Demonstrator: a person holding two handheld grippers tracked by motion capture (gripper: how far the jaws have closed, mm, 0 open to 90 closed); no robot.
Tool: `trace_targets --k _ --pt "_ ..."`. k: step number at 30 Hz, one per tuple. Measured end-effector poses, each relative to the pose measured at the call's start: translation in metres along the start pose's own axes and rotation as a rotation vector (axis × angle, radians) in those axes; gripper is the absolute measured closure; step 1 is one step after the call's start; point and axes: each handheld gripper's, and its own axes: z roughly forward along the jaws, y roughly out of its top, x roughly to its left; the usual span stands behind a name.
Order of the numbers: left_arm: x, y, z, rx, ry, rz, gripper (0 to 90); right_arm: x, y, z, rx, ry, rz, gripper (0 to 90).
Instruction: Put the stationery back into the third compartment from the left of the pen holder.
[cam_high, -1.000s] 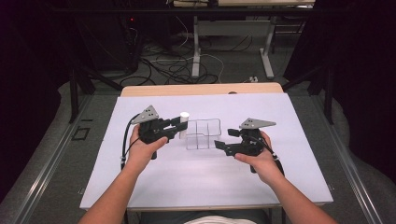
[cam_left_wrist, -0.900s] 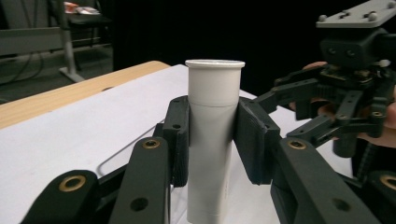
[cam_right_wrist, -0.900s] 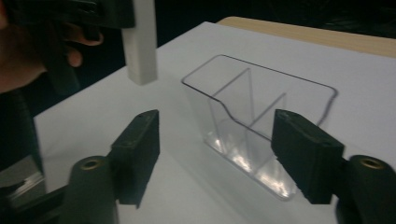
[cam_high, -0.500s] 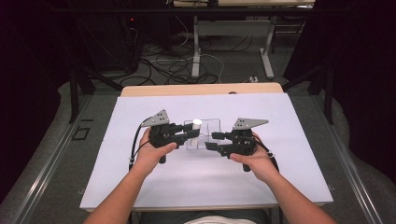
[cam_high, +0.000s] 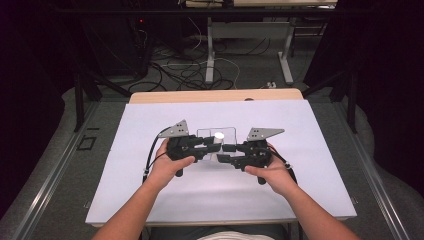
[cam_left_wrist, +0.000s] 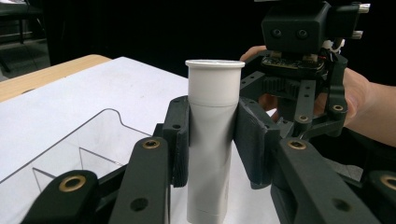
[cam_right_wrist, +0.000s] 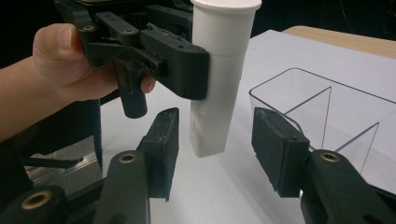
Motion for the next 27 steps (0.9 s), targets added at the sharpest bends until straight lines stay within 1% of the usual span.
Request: trace_targets --k 1,3,4,5,6,8,9,11,12,13,16,17,19,20,21,22,23,24,25,27 --pt "-0.001 0.0 0.001 -0.001 -0.006 -0.006 67.4 0.0 0.0 0.001 0.003 0.001 0.001 51.0" --pt "-0.001 0.0 0.002 -0.001 -0.01 -0.004 67.4 -0.001 -0.001 0.003 -0.009 -0.003 0.007 51.2" --pt "-0.001 0.0 0.003 -0.003 -0.017 0.004 67.4 -0.001 -0.001 0.002 0.011 0.0 0.002 51.7" --pt "-0.002 0.0 0.004 -0.001 -0.019 0.006 67.4 -0.002 -0.001 0.003 0.01 0.004 0.001 52.8" --pt "-0.002 0.0 0.004 0.0 -0.019 0.005 67.4 -0.002 -0.002 0.003 0.007 0.004 0.01 54.6" --pt "-0.002 -0.001 0.005 0.0 -0.025 0.004 67.4 -0.003 -0.002 0.004 0.014 0.015 0.01 55.5" --pt "-0.002 -0.001 0.005 0.0 -0.025 0.004 67.4 -0.003 -0.002 0.004 0.009 0.021 0.014 55.7" --pt "-0.003 -0.001 0.005 -0.002 -0.029 -0.001 67.4 -0.002 -0.002 0.006 0.004 0.023 0.007 56.2" --pt "-0.003 -0.001 0.006 -0.004 -0.034 -0.001 67.4 -0.002 -0.003 0.006 0.006 0.026 0.011 56.4" --pt "-0.004 -0.001 0.006 -0.005 -0.037 -0.001 67.4 -0.002 -0.003 0.006 0.011 0.034 0.005 56.5" --pt "-0.004 -0.001 0.007 -0.004 -0.051 0.008 67.4 -0.002 -0.003 0.007 0.017 0.046 0.006 56.5" --pt "-0.004 -0.001 0.007 -0.004 -0.051 0.008 67.4 -0.002 -0.003 0.008 0.004 0.043 0.016 56.3" --pt "-0.004 -0.001 0.008 -0.002 -0.052 0.014 67.4 -0.002 -0.004 0.008 0.0 0.041 0.033 56.1" --pt "-0.004 -0.001 0.008 0.001 -0.056 0.014 67.4 -0.003 -0.004 0.009 -0.001 0.044 0.026 56.2" --pt "-0.005 -0.001 0.01 -0.005 -0.056 0.006 67.4 -0.002 -0.004 0.009 0.002 0.043 0.029 56.3" --pt "-0.005 -0.001 0.01 -0.003 -0.056 0.013 67.4 -0.003 -0.004 0.009 0.005 0.046 0.023 56.8" --pt "-0.005 -0.002 0.011 -0.003 -0.055 0.013 67.4 -0.002 -0.004 0.01 0.007 0.045 0.036 57.7" --pt "-0.006 -0.002 0.012 -0.002 -0.057 0.012 67.4 -0.002 -0.004 0.009 0.021 0.048 0.035 59.3" --pt "-0.006 -0.002 0.012 -0.001 -0.057 0.015 67.4 -0.002 -0.005 0.011 0.004 0.048 0.03 61.0" --pt "-0.006 -0.002 0.013 0.001 -0.059 0.017 67.4 -0.001 -0.005 0.011 0.014 0.055 0.033 64.7"
